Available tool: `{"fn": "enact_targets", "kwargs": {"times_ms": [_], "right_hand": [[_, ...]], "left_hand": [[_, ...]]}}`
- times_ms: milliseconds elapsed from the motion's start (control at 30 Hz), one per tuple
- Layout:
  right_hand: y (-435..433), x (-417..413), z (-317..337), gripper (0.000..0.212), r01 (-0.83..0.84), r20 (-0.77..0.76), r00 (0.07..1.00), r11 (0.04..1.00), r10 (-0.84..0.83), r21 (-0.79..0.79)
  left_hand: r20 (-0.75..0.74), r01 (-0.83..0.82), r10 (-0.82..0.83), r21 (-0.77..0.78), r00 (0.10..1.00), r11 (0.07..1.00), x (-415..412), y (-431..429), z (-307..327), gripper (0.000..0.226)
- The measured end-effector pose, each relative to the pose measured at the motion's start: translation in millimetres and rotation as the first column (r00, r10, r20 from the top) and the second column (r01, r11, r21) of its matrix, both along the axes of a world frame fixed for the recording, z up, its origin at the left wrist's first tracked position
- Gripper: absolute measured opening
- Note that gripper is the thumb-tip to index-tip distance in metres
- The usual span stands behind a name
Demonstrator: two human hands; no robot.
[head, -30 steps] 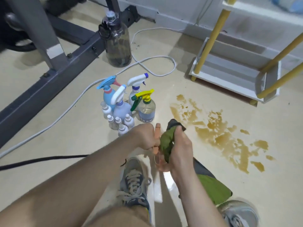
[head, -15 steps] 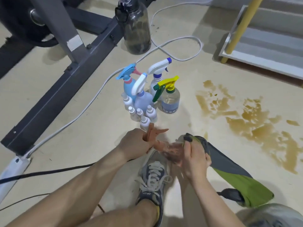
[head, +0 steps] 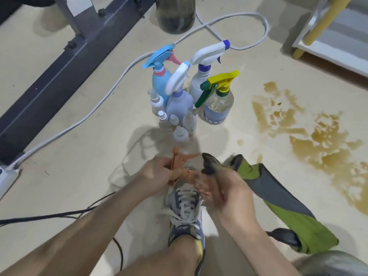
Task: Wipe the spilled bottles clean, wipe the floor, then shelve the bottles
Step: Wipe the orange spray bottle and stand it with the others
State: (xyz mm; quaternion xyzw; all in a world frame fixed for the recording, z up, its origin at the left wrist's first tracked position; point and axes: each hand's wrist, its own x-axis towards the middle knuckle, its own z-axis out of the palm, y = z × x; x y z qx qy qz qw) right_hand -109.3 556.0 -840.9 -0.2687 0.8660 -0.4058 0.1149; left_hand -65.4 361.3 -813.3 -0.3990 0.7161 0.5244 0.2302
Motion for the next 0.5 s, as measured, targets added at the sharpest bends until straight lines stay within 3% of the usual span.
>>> {"fn": "enact_targets", "kwargs": {"times_ms": [67, 100, 200, 267, 333, 400, 500], "right_hand": [[-13.4, 11.3, -2.6, 0.035, -0.271, -0.161, 0.947, 0.961, 0.277, 0.058], [-12.0, 9.7, -10.6, 0.040, -0.321, -0.209, 0.914, 0.935, 0.348, 0.153], [12.5, -7.5, -25.8, 0.047, -0.179, -0.200, 0.936, 0.879, 0.291, 0.442], [32.0, -15.7, -27.2, 0.047, -0.060, -0.182, 0.966, 0.841, 0.185, 0.537], [38.3, -17.3, -22.3, 0.045, 0.024, -0.199, 0.976, 0.855, 0.093, 0.518], [28.2, -12.4, -9.1, 0.038, 0.009, -0.289, 0.949, 0.911, 0.122, 0.413], [1.3, -0.9, 0.8, 0.032, -0.240, -0.306, 0.897, 0.932, 0.320, 0.272]], "left_hand": [[-0.005, -0.089, 0.089, 0.026, 0.996, 0.996, 2.5, 2.7, -2.5, 0.009], [0.001, -0.121, 0.121, 0.032, 0.993, 0.992, 3.8, 3.5, -3.6, 0.013], [0.022, -0.233, 0.232, 0.065, 0.973, 0.970, 5.4, 4.9, -5.6, 0.015], [0.026, -0.303, 0.302, 0.080, 0.953, 0.950, 6.0, 6.2, -6.9, 0.016], [0.017, -0.328, 0.328, 0.093, 0.945, 0.940, 5.3, 7.2, -9.5, 0.017], [-0.001, -0.348, 0.351, 0.121, 0.936, 0.930, 4.2, 9.4, -10.9, 0.020], [0.018, -0.381, 0.384, 0.186, 0.923, 0.906, 0.2, 15.2, -10.9, 0.019]]}}
